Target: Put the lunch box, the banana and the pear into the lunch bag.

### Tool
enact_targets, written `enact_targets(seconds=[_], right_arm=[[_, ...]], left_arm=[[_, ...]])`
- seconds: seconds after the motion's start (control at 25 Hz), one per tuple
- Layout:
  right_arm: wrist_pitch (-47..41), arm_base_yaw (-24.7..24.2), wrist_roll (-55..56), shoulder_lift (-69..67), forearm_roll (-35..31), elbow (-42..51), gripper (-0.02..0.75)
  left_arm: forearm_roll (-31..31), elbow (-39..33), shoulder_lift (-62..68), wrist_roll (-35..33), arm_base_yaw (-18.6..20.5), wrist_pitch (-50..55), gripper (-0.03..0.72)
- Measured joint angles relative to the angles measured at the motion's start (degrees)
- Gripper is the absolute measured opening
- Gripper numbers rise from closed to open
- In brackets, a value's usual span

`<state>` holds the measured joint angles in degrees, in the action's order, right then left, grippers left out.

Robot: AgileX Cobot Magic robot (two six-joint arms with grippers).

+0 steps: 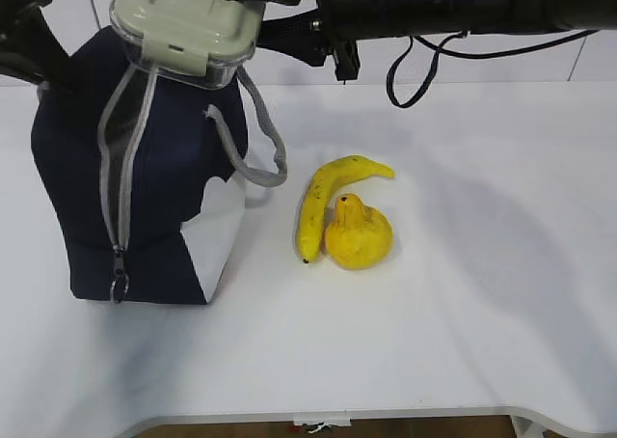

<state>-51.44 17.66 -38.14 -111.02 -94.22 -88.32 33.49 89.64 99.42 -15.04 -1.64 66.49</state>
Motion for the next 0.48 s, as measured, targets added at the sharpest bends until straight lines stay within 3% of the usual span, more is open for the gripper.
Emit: enact_targets(seconds=[0.28, 0.48], right_arm=[[2.1, 1.0, 0.0, -1.0, -3.6, 0.0, 0.382], [3.7, 1.1, 0.0, -3.0, 0.0, 0.0, 0.382]], left_arm=[[4.5, 0.0, 0.0, -1.2, 0.0, 0.2, 0.004], [4.8, 0.0, -0.5, -1.6, 0.0, 0.4, 0.004]])
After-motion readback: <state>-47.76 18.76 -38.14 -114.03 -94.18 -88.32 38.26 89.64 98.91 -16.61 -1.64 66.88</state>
